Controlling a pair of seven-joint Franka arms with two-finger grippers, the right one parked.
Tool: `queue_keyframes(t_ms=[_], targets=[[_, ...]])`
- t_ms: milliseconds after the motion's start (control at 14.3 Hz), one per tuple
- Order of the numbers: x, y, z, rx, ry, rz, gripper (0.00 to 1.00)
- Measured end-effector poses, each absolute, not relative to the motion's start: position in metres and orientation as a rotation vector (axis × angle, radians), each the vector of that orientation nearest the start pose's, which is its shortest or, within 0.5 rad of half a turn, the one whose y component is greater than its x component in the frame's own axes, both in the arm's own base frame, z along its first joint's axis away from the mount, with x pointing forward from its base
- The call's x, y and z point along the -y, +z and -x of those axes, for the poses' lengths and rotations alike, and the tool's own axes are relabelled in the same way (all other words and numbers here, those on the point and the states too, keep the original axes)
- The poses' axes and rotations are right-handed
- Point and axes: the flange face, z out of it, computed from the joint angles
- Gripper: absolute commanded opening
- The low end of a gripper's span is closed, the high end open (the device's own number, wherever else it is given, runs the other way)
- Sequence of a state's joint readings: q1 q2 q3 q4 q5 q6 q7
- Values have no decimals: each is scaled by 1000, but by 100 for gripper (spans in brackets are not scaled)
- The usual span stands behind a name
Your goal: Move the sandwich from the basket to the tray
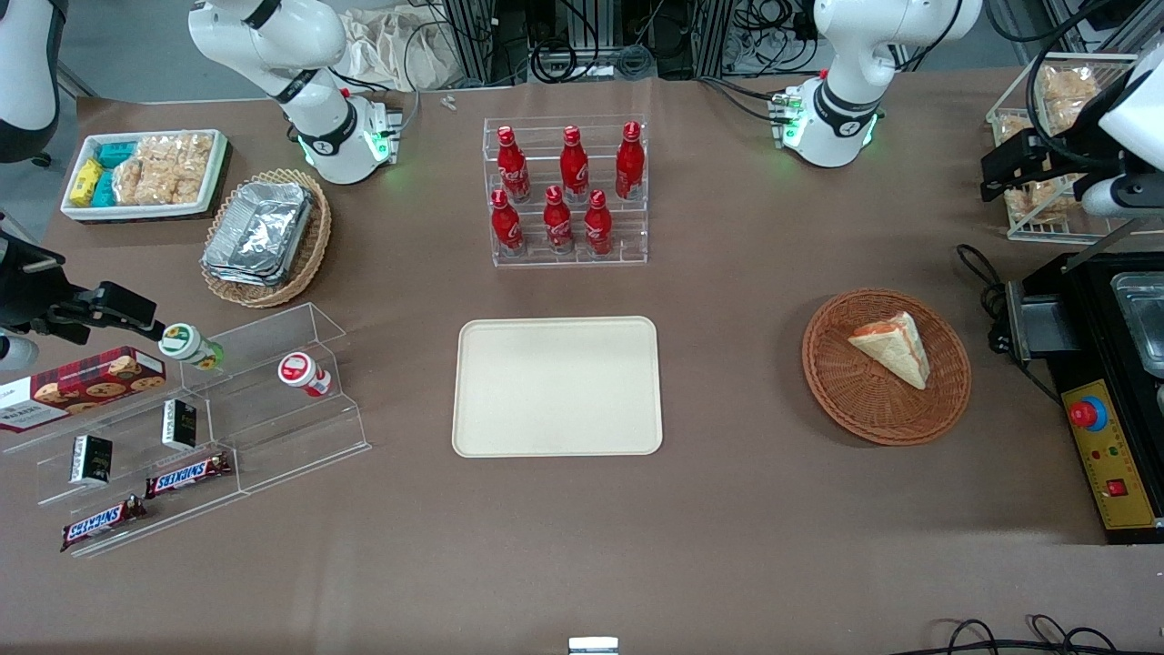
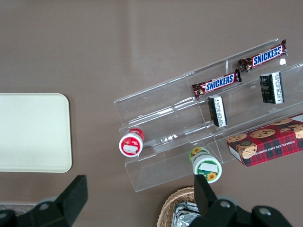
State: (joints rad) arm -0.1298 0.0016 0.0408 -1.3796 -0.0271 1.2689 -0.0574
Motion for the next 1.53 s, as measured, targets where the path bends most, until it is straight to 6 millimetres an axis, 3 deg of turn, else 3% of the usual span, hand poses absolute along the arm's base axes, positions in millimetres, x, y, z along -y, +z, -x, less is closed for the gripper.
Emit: queue_keyframes(t_ms=[419, 558, 698, 837, 1047, 1326, 1535], targets=[[44, 681, -520, -38, 195, 3152, 100], [42, 667, -527, 17, 238, 3142, 100], [40, 641, -541, 156, 308, 3118, 100], [32, 601, -565, 333, 361, 3081, 100], [17, 523, -590, 482, 422, 3039, 100], [1, 414, -586, 611, 414, 3013, 100], [-9, 349, -573, 745, 385, 2980, 100]])
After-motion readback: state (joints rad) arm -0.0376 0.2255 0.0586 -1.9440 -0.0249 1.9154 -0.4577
